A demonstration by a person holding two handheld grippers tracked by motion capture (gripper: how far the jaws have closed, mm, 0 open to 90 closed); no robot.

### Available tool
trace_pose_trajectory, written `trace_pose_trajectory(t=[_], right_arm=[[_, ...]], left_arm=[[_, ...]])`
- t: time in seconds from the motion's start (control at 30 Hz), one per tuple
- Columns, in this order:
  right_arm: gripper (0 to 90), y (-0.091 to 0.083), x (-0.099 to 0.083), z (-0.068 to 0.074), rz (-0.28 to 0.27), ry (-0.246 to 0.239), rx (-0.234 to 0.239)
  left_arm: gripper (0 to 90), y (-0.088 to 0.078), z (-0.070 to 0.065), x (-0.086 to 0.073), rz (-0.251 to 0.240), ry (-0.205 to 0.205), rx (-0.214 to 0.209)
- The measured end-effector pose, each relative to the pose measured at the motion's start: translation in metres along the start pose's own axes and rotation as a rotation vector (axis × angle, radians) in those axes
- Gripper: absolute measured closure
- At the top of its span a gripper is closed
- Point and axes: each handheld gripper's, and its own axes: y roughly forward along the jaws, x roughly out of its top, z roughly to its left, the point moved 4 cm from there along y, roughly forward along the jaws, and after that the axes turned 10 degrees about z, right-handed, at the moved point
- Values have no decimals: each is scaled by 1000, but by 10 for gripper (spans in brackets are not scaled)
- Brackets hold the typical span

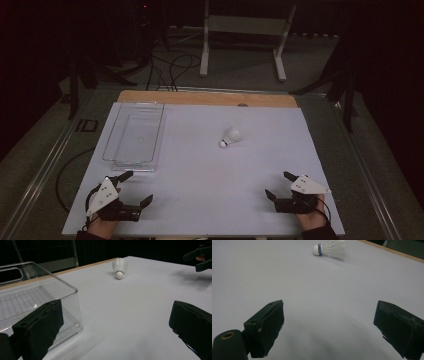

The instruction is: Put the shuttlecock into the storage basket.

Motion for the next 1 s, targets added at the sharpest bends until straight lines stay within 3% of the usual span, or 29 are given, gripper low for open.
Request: trace_pose_trajectory(t=[0.53,0.77,1.0], right_arm=[[94,-3,2,2,-16,-18,-7],[94,-4,4,4,-17,-26,-31],[94,-5,5,4,-27,-32,-51]], left_arm=[[0,2,-1,3,26,4,-12],[0,0,-2,11,52,-21,-22],[0,-2,-4,22,75,-1,-26]])
